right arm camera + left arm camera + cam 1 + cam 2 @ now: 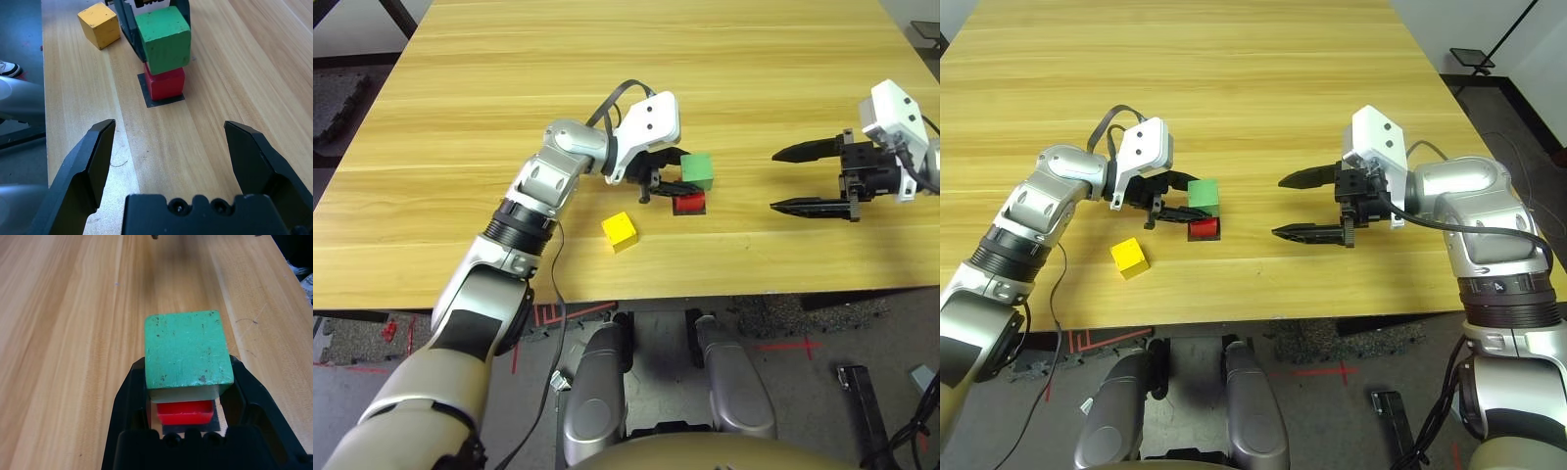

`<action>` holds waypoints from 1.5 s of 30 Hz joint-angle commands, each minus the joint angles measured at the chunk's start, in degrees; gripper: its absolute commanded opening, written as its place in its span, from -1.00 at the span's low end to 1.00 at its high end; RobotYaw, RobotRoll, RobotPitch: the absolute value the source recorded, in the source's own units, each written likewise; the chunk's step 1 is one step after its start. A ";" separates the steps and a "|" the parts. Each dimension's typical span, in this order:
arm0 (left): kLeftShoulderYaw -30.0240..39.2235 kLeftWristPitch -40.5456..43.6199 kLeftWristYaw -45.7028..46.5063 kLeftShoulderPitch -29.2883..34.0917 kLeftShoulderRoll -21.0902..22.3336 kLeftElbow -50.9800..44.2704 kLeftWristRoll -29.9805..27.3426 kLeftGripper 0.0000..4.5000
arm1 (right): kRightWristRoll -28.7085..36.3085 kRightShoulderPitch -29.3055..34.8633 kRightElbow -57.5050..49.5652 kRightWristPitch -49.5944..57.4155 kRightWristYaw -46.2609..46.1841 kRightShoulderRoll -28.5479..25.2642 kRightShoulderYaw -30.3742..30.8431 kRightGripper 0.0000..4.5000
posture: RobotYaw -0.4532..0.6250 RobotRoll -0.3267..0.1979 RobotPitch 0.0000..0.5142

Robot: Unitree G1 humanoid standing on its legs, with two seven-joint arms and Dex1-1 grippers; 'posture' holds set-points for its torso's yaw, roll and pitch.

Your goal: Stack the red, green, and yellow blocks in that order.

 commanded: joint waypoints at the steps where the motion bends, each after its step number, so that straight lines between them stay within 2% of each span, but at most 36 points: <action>1: -0.11 0.18 -0.08 0.96 -0.24 -0.42 0.73 -0.07 | 0.14 0.44 -0.29 -0.45 -0.03 -0.02 -0.14 1.00 | 0.30 0.51 0.00; 27: -0.44 -1.58 -0.93 1.08 -1.09 3.04 2.21 -0.07 | -0.16 0.28 0.39 -0.95 -0.69 0.84 0.25 1.00 | 0.30 0.49 0.06; 34: -0.25 -1.81 -0.60 0.76 -1.03 3.70 2.96 0.94 | -0.34 -0.22 0.92 -1.22 -0.74 1.16 0.43 1.00 | 0.30 0.48 0.06; 39: -0.22 -2.26 -0.74 0.58 -0.49 4.55 3.69 0.98 | -0.38 -0.30 1.06 -1.36 -0.86 1.54 0.62 1.00 | 0.30 0.48 0.06; 45: 0.07 -1.41 -3.43 0.93 2.86 2.68 3.90 0.98 | -0.70 -0.87 1.78 -1.65 -0.72 1.85 0.87 1.00 | 0.32 0.49 0.03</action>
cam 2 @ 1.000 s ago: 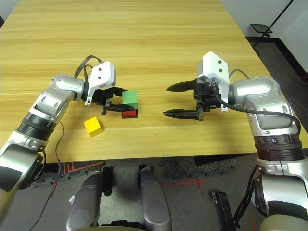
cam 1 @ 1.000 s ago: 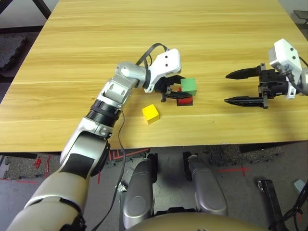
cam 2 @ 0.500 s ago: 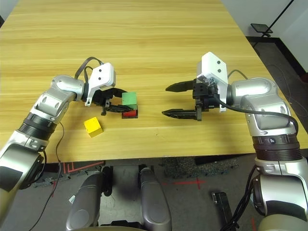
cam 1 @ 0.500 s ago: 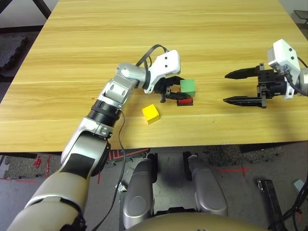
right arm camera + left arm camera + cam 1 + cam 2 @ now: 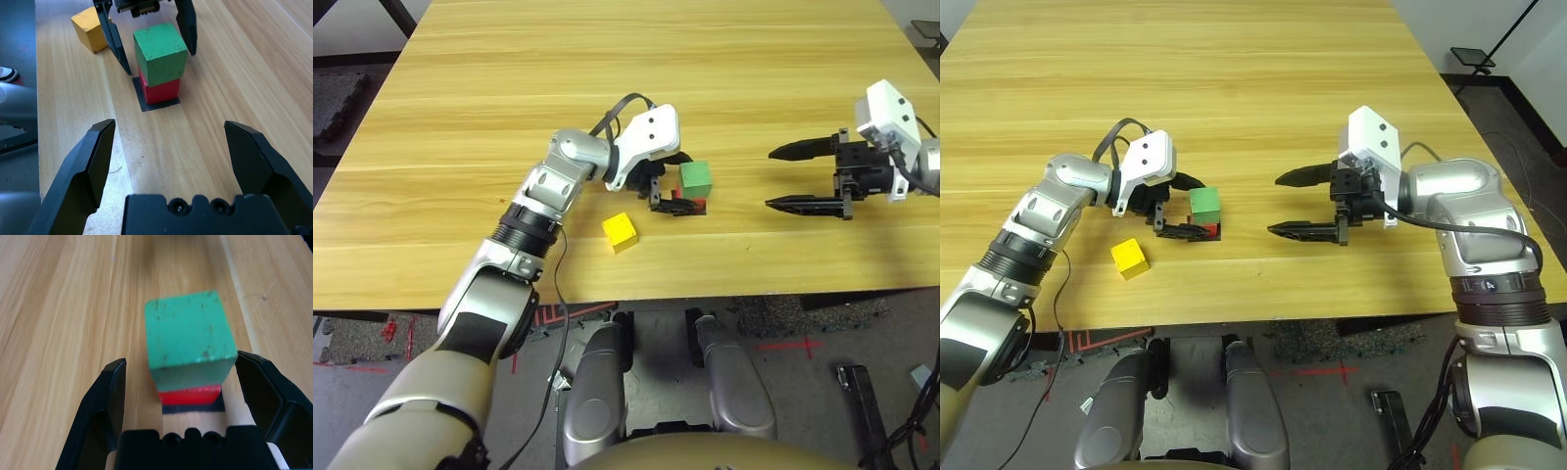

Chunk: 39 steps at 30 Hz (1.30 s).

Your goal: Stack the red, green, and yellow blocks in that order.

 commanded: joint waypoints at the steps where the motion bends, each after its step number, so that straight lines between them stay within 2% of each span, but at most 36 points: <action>1: 0.29 0.57 -1.81 1.08 2.38 -2.16 0.43 0.98 | -0.22 -0.45 0.46 -0.70 0.29 0.38 0.59 1.00 | 0.32 0.49 0.02; 9: 3.28 6.46 -2.69 5.02 9.48 -13.06 -1.75 0.98 | -0.48 -0.27 0.83 -1.18 0.32 0.67 0.58 1.00 | 0.32 0.51 -0.01; 13: 7.27 13.89 1.66 7.49 11.02 -19.94 -3.48 0.98 | -0.40 0.17 0.71 -1.31 0.07 0.85 0.44 1.00 | 0.32 0.54 -0.01; 17: 13.60 26.75 7.99 12.96 12.49 -31.46 -7.35 0.98 | -0.07 1.06 0.22 -1.14 -0.10 0.82 0.14 1.00 | 0.32 0.54 -0.01; 23: 18.62 36.37 13.32 19.10 13.79 -42.70 -12.24 0.98 | -0.26 1.17 0.88 -1.54 -0.20 1.33 0.39 1.00 | 0.38 0.59 -0.01; 33: 21.43 34.71 21.71 30.82 13.10 -53.47 -14.84 0.98 | -1.08 -0.18 3.54 -2.61 -0.14 3.51 1.32 1.00 | 0.45 0.63 -0.01; 36: 21.77 35.70 23.77 32.74 13.36 -55.24 -15.10 0.98 | -1.30 -0.34 4.12 -2.96 -0.01 3.70 1.42 1.00 | 0.45 0.63 -0.01; 39: 23.00 39.07 25.21 33.89 12.61 -57.50 -18.47 0.98 | -1.45 -0.66 4.75 -3.22 -0.04 4.02 1.53 1.00 | 0.46 0.64 -0.01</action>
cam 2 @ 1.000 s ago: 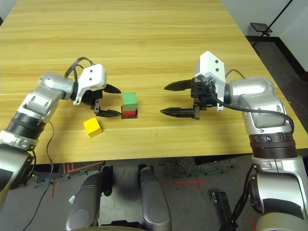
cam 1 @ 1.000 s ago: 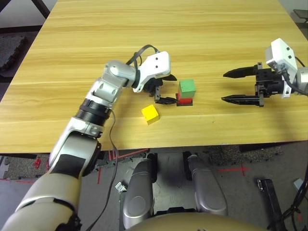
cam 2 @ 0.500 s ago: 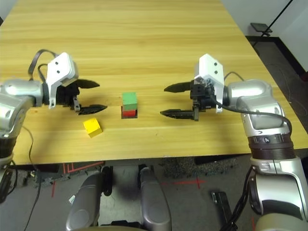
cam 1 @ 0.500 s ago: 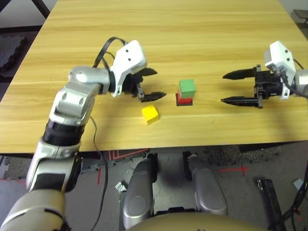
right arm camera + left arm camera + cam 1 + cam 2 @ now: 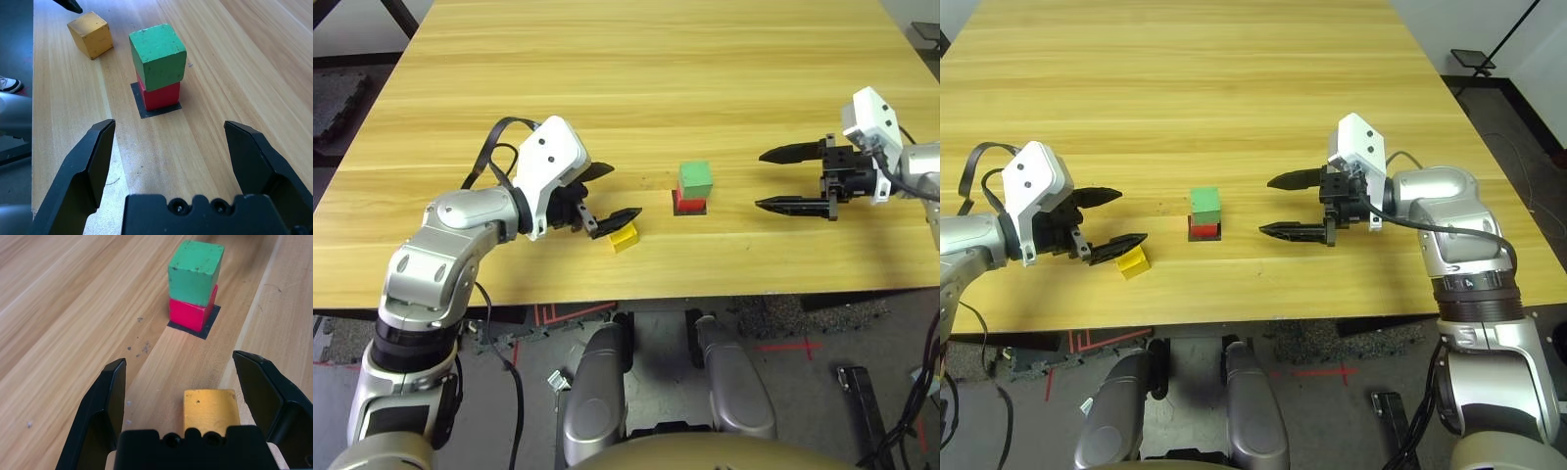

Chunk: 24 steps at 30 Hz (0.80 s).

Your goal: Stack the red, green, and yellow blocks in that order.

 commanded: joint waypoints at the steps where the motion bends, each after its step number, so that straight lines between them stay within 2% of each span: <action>1: 0.94 2.54 0.67 1.82 0.41 -3.08 -3.42 0.98 | -0.87 -0.30 0.91 -0.93 0.27 0.39 0.95 1.00 | 0.48 0.65 -0.02; 6: -0.44 0.58 -1.39 3.83 4.20 -3.18 -4.27 0.98 | -1.10 -0.78 1.50 -1.18 0.22 1.22 1.32 1.00 | 0.48 0.66 0.00; 12: -1.79 -1.67 -1.68 5.53 6.51 -1.45 -3.67 0.98 | -1.14 -1.23 2.07 -1.33 0.19 1.66 1.67 1.00 | 0.49 0.66 0.01; 18: -2.85 -2.20 -0.10 6.94 6.92 -0.80 -3.47 0.98 | -1.13 -1.34 2.31 -1.41 0.22 1.86 1.76 1.00 | 0.50 0.65 0.02; 24: -4.94 -1.85 2.59 6.69 5.53 -0.10 -3.03 0.98 | -1.20 -1.53 2.68 -1.68 0.20 2.20 1.89 1.00 | 0.50 0.65 0.02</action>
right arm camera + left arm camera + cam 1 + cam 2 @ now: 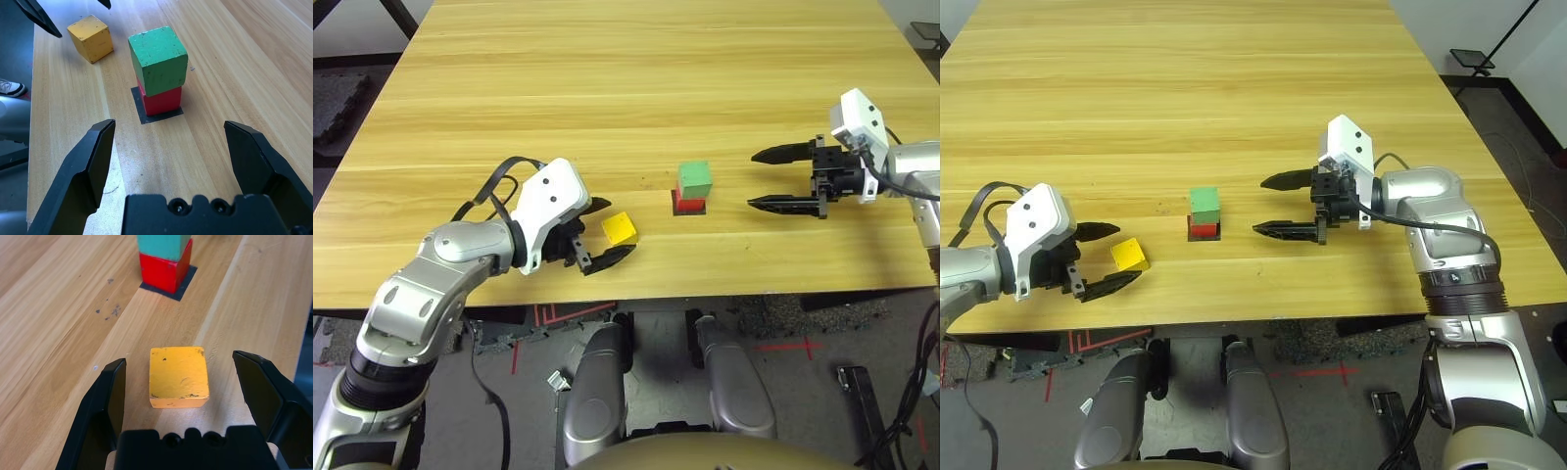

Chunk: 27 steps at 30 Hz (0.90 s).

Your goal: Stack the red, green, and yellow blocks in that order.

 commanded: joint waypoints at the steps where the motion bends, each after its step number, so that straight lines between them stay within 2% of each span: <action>1: -2.11 -0.02 1.34 0.79 -0.87 0.85 0.60 0.98 | -0.63 -0.20 0.00 -0.51 0.22 0.17 0.52 1.00 | 0.50 0.65 0.02; 13: -4.32 -4.22 1.20 2.35 -0.50 4.54 3.38 0.98 | -0.66 -0.29 0.17 -0.59 -0.01 0.58 0.54 1.00 | 0.50 0.64 0.03; 18: -4.70 -5.08 1.31 1.07 -1.76 6.59 3.55 0.98 | -0.81 -0.54 0.50 -0.76 0.01 0.68 0.55 1.00 | 0.50 0.63 0.03; 21: -4.86 -5.44 1.42 0.22 -2.56 7.80 3.74 0.58 | -0.84 -0.64 0.50 -0.74 0.01 0.72 0.56 1.00 | 0.50 0.63 0.02; 25: -5.15 -5.84 0.98 -0.43 -2.83 8.94 3.82 -0.06 | -0.95 -0.88 0.76 -0.86 0.07 0.70 0.53 1.00 | 0.49 0.62 0.01; 27: -5.22 -6.34 0.75 -0.81 -2.74 9.63 3.98 -0.10 | -1.05 -0.90 0.85 -0.92 0.06 0.70 0.40 1.00 | 0.49 0.62 0.00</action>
